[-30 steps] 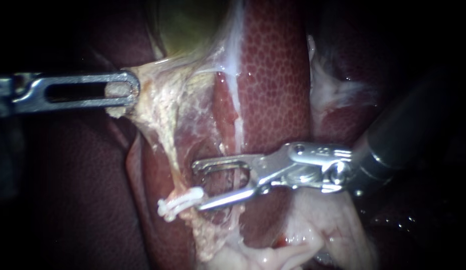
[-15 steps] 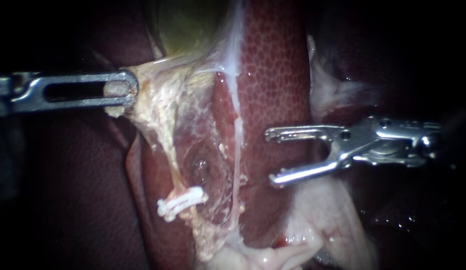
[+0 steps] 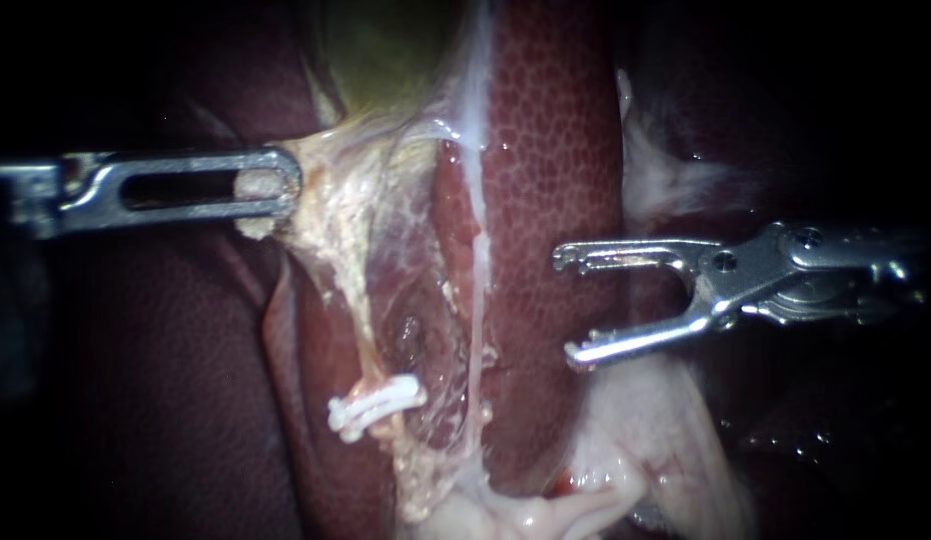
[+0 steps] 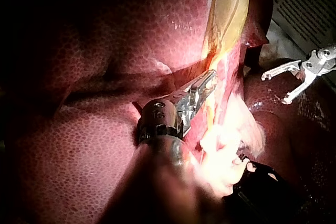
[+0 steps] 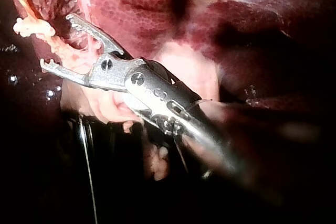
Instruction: Going back second clip left tube
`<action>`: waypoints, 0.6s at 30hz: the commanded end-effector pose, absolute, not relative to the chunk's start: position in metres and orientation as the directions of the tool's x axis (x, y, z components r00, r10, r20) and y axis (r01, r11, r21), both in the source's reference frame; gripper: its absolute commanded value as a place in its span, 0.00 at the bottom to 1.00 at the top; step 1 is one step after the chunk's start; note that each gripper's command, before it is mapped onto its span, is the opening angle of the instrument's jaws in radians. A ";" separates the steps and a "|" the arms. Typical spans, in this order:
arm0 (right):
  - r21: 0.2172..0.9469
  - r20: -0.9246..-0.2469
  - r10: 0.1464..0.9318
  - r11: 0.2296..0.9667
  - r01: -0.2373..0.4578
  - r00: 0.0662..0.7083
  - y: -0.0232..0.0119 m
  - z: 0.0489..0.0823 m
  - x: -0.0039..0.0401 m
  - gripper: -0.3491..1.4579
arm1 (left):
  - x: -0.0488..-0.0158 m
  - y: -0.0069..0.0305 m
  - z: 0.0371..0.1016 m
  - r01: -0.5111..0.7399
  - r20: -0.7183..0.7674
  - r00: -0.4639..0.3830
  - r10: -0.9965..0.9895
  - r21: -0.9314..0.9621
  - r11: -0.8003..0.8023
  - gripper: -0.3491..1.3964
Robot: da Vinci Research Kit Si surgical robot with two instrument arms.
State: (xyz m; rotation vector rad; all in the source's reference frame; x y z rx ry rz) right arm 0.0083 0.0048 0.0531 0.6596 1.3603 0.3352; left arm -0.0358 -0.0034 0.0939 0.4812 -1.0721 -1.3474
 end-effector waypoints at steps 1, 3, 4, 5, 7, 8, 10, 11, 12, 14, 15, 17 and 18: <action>0.612 -0.788 0.582 0.777 0.150 0.200 0.0046 0.0532 0.0083 0.52 | -0.0362 -0.0034 0.0946 0.543 0.338 -0.119 -0.934 0.810 0.223 0.00; 0.612 -0.788 0.582 0.777 0.150 0.200 0.0046 0.0532 0.0083 0.52 | -0.0369 -0.0035 0.0956 0.546 0.336 -0.109 -0.936 0.807 0.226 0.00; 0.612 -0.788 0.582 0.777 0.150 0.200 0.0046 0.0532 0.0083 0.52 | -0.0373 -0.0035 0.0963 0.548 0.335 -0.105 -0.936 0.805 0.227 0.00; 0.612 -0.788 0.582 0.777 0.150 0.200 0.0046 0.0531 0.0083 0.52 | -0.0376 -0.0036 0.0968 0.550 0.335 -0.100 -0.937 0.803 0.228 0.00; 0.611 -0.788 0.582 0.777 0.150 0.200 0.0046 0.0531 0.0084 0.52 | -0.0383 -0.0039 0.0980 0.552 0.333 -0.089 -0.939 0.801 0.232 0.00; 0.611 -0.788 0.582 0.777 0.150 0.200 0.0046 0.0531 0.0084 0.52 | -0.0386 -0.0040 0.0985 0.554 0.332 -0.084 -0.940 0.800 0.233 0.00; 0.611 -0.788 0.582 0.777 0.150 0.200 0.0045 0.0530 0.0084 0.52 | -0.0391 -0.0042 0.0993 0.554 0.331 -0.078 -0.940 0.799 0.236 0.00; 0.612 -0.788 0.582 0.777 0.149 0.199 0.0045 0.0530 0.0084 0.52 | -0.0393 -0.0043 0.0997 0.553 0.329 -0.071 -0.941 0.798 0.237 0.00; 0.612 -0.788 0.582 0.777 0.149 0.199 0.0045 0.0530 0.0084 0.52 | -0.0395 -0.0044 0.1000 0.553 0.329 -0.068 -0.942 0.798 0.238 0.00; 0.612 -0.788 0.582 0.777 0.149 0.199 0.0045 0.0529 0.0084 0.52 | -0.0397 -0.0045 0.1002 0.557 0.327 -0.064 -0.943 0.796 0.238 0.00; 0.612 -0.788 0.583 0.777 0.149 0.199 0.0045 0.0529 0.0085 0.52 | -0.0398 -0.0045 0.1002 0.557 0.328 -0.065 -0.943 0.796 0.238 0.00; 0.612 -0.788 0.583 0.777 0.149 0.199 0.0045 0.0529 0.0085 0.52 | -0.0399 -0.0045 0.1002 0.557 0.328 -0.065 -0.943 0.795 0.238 0.00; 0.612 -0.788 0.583 0.777 0.149 0.199 0.0045 0.0529 0.0085 0.52 | -0.0400 -0.0045 0.1002 0.558 0.328 -0.065 -0.943 0.795 0.238 0.00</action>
